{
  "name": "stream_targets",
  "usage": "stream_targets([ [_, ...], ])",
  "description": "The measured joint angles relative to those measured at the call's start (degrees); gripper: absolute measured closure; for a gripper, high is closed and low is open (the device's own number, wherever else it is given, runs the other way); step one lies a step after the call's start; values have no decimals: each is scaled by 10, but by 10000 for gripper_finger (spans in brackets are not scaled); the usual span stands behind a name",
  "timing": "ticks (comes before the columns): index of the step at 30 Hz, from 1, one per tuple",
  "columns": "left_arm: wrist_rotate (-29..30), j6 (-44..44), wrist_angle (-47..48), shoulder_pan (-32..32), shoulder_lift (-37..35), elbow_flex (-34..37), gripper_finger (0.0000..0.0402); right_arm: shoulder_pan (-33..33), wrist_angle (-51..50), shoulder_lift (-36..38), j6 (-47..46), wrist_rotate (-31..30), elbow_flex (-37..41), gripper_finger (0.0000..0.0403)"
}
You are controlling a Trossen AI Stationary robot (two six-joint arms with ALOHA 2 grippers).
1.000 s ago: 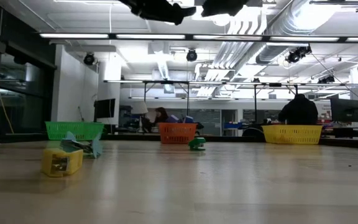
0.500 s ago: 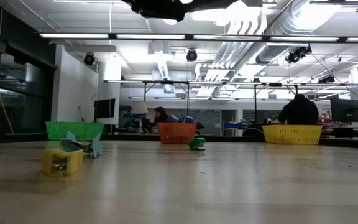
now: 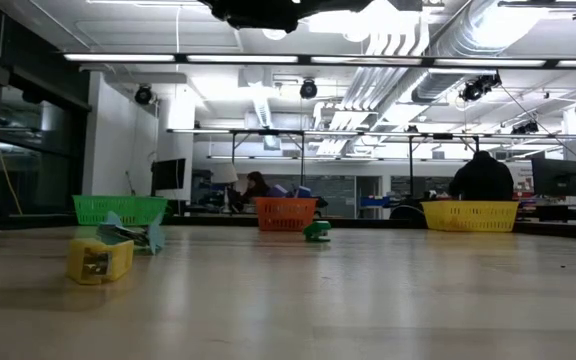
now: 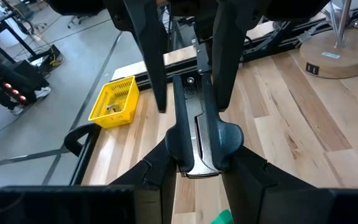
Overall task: Pick and place Stapler, Stapler remover, tape
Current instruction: Put the black staple remover into the yellow bin
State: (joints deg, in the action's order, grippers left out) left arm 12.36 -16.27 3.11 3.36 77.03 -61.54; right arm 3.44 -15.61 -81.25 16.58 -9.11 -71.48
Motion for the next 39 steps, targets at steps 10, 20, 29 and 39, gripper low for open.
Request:
stream_targets([
  [10,-3,0,0,0,0,0,302,0,-9,0,-14,6,0,317],
  [20,-5,0,0,0,0,0,301,0,-12,0,-26,5,0,328],
  [29,-5,0,0,0,0,0,285,0,-12,1,-42,2,0,328],
  [39,-3,-14,7,0,0,0,283,0,-16,1,-61,-14,0,328],
])
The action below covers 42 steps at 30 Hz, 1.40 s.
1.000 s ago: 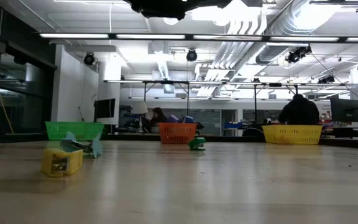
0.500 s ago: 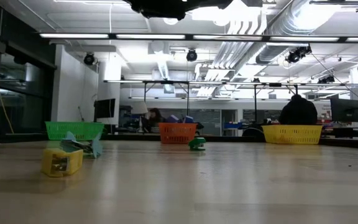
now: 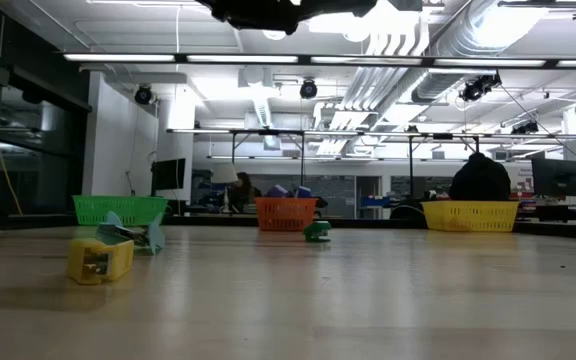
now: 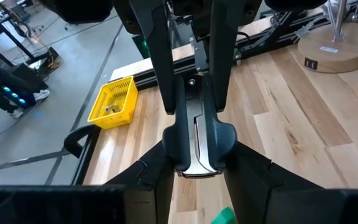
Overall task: Pick and place Stapler, Stapler remover, tape
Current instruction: Put the black staple remover into the yellow bin
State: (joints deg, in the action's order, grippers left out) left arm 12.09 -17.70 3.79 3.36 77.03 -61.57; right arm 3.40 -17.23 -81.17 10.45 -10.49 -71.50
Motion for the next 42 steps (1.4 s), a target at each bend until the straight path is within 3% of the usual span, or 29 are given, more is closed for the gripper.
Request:
stream_targets([
  [19,6,-24,19,0,0,-1,275,-1,-6,0,-44,-4,0,329],
  [29,18,-50,42,0,-2,1,160,-5,-22,0,-71,-25,0,329],
  [36,165,-52,145,0,-65,0,134,-37,-79,0,-163,-117,0,329],
  [42,258,-55,219,0,-133,-1,134,-96,-140,0,-323,-220,0,329],
])
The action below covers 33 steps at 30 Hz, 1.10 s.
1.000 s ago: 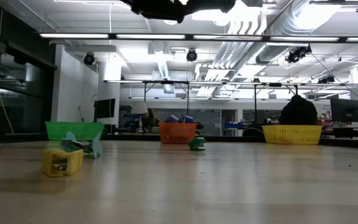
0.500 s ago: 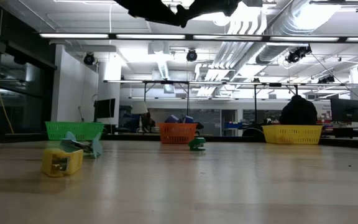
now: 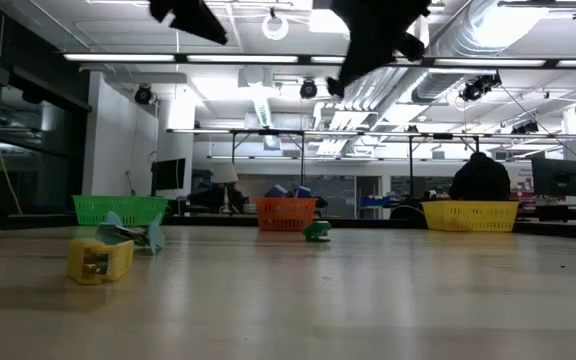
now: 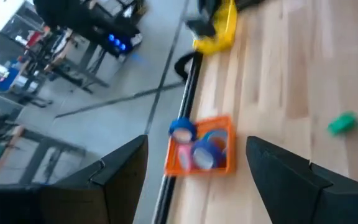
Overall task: Pick and place Stapler, Stapler remover, tape
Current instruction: Put the black staple remover into the yellow bin
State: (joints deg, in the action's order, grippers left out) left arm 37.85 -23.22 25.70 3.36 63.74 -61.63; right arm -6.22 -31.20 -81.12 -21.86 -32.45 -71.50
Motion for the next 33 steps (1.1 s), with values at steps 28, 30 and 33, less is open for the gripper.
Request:
stream_targets([
  [28,-1,10,180,0,-59,1,133,-180,-35,0,-788,-232,244,329],
  [30,-4,10,183,0,-59,1,133,-189,-35,0,-847,-238,261,329],
  [33,-9,10,184,0,-59,1,133,-208,-21,0,-911,-241,284,329],
])
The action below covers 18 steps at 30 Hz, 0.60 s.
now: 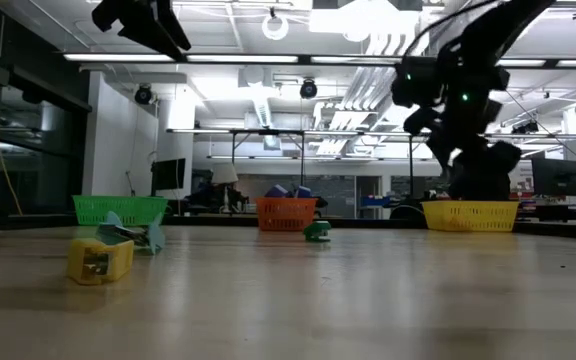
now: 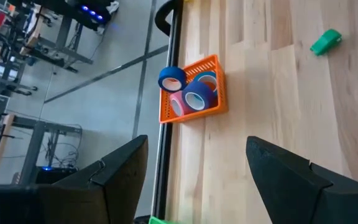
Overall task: Pick and place Stapler, Stapler remover, tape
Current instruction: Put the black staple remover into the yellow bin
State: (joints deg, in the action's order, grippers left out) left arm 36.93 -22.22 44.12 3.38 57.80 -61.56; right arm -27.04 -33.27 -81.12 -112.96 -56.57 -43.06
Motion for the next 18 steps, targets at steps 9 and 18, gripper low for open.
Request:
stream_targets([
  [9,-4,0,0,0,0,0,133,-66,62,0,-49,15,44,329],
  [18,-4,0,5,0,0,0,134,-127,135,0,50,38,46,279],
])
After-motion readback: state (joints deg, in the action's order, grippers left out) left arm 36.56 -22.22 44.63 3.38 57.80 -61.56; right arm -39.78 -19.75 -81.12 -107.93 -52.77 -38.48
